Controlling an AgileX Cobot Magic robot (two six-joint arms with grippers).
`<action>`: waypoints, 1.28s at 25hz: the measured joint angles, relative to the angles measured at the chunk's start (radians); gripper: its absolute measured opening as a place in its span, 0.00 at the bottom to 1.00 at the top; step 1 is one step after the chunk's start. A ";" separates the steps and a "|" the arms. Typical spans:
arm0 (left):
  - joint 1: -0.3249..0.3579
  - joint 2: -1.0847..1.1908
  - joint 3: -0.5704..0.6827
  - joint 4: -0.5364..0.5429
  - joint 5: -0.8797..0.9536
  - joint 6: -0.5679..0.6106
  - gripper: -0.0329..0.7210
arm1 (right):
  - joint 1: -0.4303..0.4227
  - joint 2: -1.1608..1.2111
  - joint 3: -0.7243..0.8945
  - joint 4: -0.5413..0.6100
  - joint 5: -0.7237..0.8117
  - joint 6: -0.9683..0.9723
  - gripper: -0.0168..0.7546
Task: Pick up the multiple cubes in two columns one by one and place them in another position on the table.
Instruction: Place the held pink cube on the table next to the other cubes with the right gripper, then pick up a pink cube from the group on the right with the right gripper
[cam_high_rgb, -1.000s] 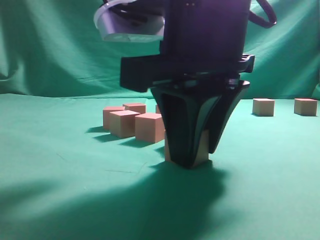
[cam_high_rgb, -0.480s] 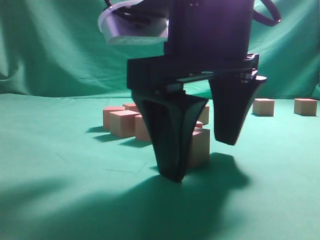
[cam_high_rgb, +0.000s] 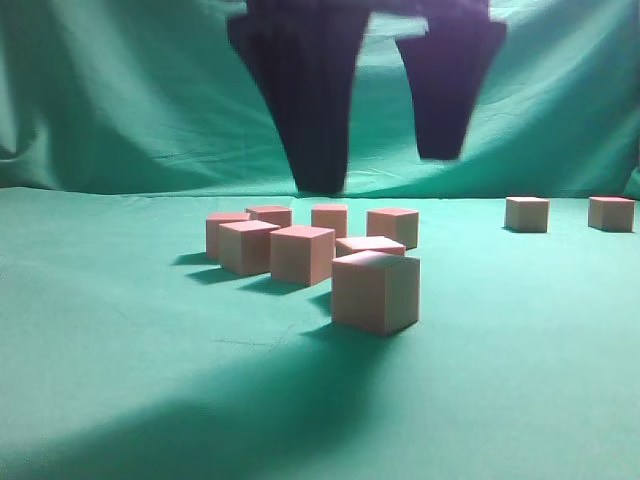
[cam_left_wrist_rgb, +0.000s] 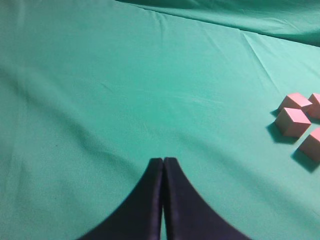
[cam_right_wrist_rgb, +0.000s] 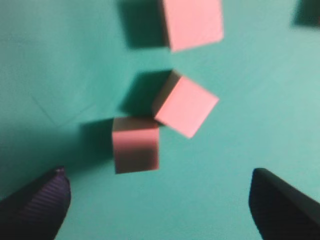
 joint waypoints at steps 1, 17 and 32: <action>0.000 0.000 0.000 0.000 0.000 0.000 0.04 | 0.000 0.000 -0.032 -0.012 0.023 -0.005 0.89; 0.000 0.000 0.000 0.000 0.000 0.000 0.04 | -0.343 -0.028 -0.329 -0.180 0.066 -0.009 0.74; 0.000 0.000 0.000 0.000 0.000 0.000 0.04 | -0.723 0.175 -0.372 0.158 -0.166 0.038 0.74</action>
